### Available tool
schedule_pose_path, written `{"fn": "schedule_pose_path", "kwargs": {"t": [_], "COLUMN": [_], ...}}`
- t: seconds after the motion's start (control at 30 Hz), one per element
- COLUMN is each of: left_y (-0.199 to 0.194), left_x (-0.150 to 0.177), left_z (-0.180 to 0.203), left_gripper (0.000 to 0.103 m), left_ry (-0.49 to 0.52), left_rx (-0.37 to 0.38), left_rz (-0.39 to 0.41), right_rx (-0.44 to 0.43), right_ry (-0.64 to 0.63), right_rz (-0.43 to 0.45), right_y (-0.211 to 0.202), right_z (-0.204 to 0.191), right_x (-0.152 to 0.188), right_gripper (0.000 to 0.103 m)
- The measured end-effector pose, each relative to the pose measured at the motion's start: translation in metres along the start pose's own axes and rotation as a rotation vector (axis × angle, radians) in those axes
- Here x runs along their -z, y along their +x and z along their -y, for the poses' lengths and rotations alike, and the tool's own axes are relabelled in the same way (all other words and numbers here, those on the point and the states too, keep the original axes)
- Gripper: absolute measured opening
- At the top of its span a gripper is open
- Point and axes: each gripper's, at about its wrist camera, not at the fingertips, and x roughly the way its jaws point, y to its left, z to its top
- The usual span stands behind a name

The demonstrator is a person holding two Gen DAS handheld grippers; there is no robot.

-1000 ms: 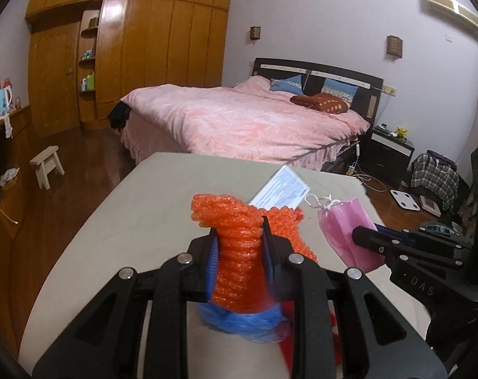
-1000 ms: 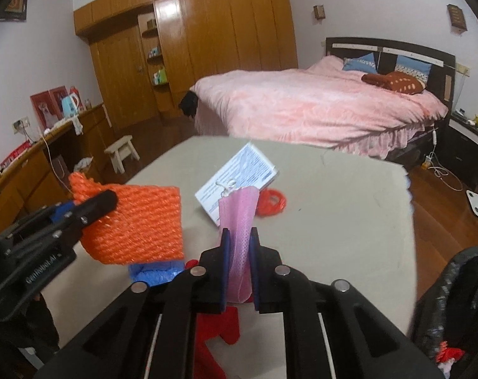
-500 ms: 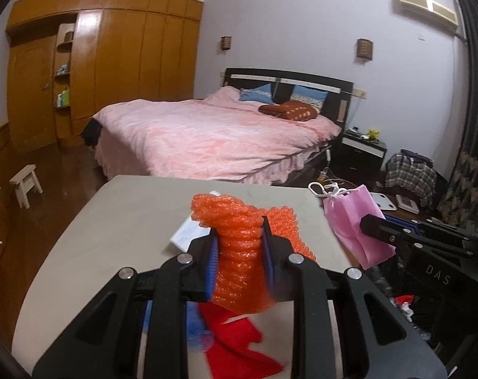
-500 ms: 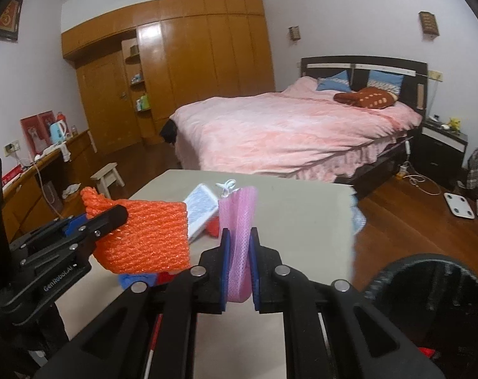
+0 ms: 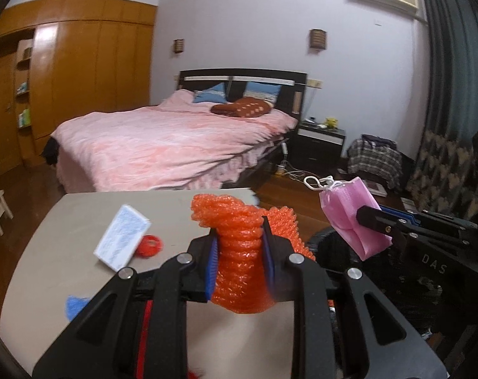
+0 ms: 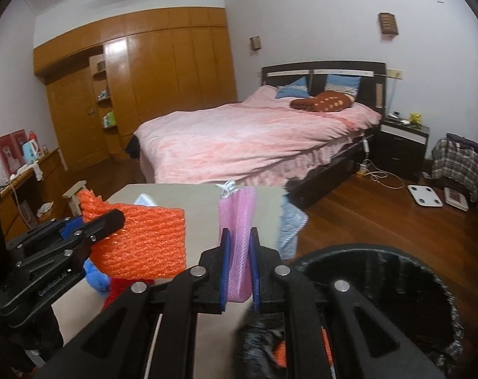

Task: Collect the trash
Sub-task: 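Carry the net and mask over the bin and open both tools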

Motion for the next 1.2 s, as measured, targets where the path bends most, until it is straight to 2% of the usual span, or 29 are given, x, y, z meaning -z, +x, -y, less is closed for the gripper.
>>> {"fn": "schedule_pose_path", "kwargs": {"t": [0.6, 0.83, 1.07, 1.1, 1.13, 1.2], "left_y": [0.052, 0.072, 0.098, 0.102, 0.104, 0.11], "left_x": [0.007, 0.018, 0.032, 0.033, 0.034, 0.037], "left_z": [0.103, 0.136, 0.162, 0.164, 0.165, 0.167], "left_gripper": [0.023, 0.023, 0.024, 0.026, 0.032, 0.043], "left_ry": [0.098, 0.128, 0.163, 0.165, 0.165, 0.16], "left_rx": [0.201, 0.259, 0.306, 0.309, 0.312, 0.325], "left_rz": [-0.041, -0.058, -0.111, -0.118, -0.123, -0.137], "right_rx": [0.2, 0.262, 0.304, 0.31, 0.323, 0.341], "right_ry": [0.098, 0.14, 0.162, 0.163, 0.164, 0.171], "right_rz": [-0.026, -0.036, -0.074, -0.083, -0.092, -0.104], "right_y": [-0.027, -0.033, -0.026, -0.025, -0.023, -0.022], "right_z": [0.1, 0.13, 0.153, 0.152, 0.154, 0.16], "right_x": [0.031, 0.045, 0.062, 0.065, 0.068, 0.073], "right_gripper": [0.011, 0.011, 0.014, 0.015, 0.015, 0.022]}}
